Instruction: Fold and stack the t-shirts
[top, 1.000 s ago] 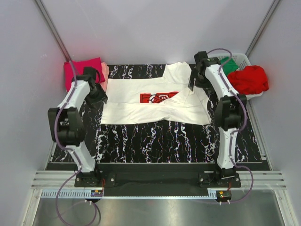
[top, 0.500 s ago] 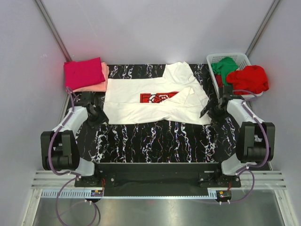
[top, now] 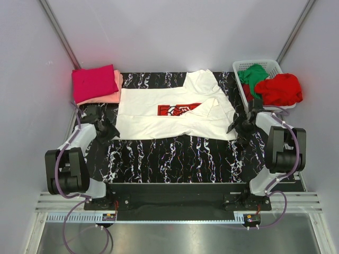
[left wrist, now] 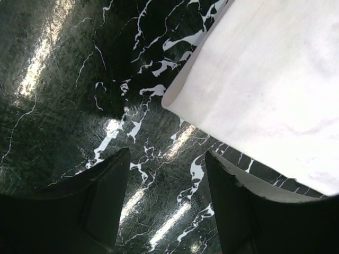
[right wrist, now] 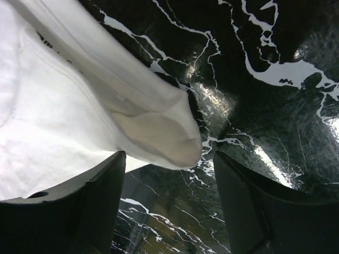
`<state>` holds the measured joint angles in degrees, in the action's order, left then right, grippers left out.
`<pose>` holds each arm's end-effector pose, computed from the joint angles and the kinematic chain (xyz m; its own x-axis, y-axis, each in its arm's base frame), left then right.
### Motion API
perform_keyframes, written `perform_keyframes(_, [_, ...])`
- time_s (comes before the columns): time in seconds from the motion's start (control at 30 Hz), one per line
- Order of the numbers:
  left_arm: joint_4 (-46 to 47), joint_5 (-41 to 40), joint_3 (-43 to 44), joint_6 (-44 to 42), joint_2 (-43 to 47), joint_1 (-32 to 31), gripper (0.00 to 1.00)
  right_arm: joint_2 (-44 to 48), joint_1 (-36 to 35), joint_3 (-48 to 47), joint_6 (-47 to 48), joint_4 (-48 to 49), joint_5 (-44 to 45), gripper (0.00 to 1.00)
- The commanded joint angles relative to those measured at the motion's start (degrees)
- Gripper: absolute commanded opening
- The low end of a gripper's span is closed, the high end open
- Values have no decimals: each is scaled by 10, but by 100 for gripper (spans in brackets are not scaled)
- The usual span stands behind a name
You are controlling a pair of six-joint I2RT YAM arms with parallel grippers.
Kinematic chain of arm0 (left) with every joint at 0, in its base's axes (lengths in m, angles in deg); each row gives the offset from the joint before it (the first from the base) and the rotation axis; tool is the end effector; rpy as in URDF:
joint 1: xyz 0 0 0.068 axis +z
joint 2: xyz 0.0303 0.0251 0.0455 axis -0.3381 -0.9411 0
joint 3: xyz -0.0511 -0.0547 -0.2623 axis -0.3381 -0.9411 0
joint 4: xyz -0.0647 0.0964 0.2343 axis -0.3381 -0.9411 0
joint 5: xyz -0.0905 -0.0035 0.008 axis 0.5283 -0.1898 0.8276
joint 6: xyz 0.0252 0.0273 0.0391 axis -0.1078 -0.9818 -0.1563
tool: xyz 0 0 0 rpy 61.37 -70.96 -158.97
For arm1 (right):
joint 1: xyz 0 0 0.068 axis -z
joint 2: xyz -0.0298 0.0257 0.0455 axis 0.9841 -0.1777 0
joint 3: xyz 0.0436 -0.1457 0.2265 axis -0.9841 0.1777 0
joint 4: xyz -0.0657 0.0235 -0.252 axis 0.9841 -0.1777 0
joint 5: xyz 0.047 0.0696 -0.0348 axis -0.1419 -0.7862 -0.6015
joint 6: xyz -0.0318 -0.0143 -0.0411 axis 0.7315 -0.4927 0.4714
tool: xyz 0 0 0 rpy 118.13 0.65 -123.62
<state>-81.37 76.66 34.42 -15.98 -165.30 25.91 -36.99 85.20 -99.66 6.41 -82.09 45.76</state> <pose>0.2630 0.0266 0.1917 -0.7069 -0.6372 -0.3068 -0.5813 0.7706 -0.2612 0.3091 -0.0243 0.1663 -0.7391 0.6529 -0.1661 0.5977 0.7492 0.2852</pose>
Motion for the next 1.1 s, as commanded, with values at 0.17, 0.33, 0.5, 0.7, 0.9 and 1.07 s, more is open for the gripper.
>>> perform_keyframes(0.17, [67,8,-37,17,30,8,64,-18,5,11,12,38,12,61])
perform_keyframes(0.33, [93,9,-45,30,25,8,64,-21,5,12,18,42,15,35])
perform_keyframes(0.5, [135,9,-60,46,-1,7,61,-24,5,13,27,43,16,23])
perform_keyframes(0.7, [194,19,-68,70,-45,8,52,-25,8,20,32,45,17,7])
perform_keyframes(0.9, [217,31,-49,89,-102,-2,21,-34,9,18,32,44,13,0])
perform_keyframes(1.07, [168,16,-22,84,-70,-3,0,-10,22,9,29,17,29,0])
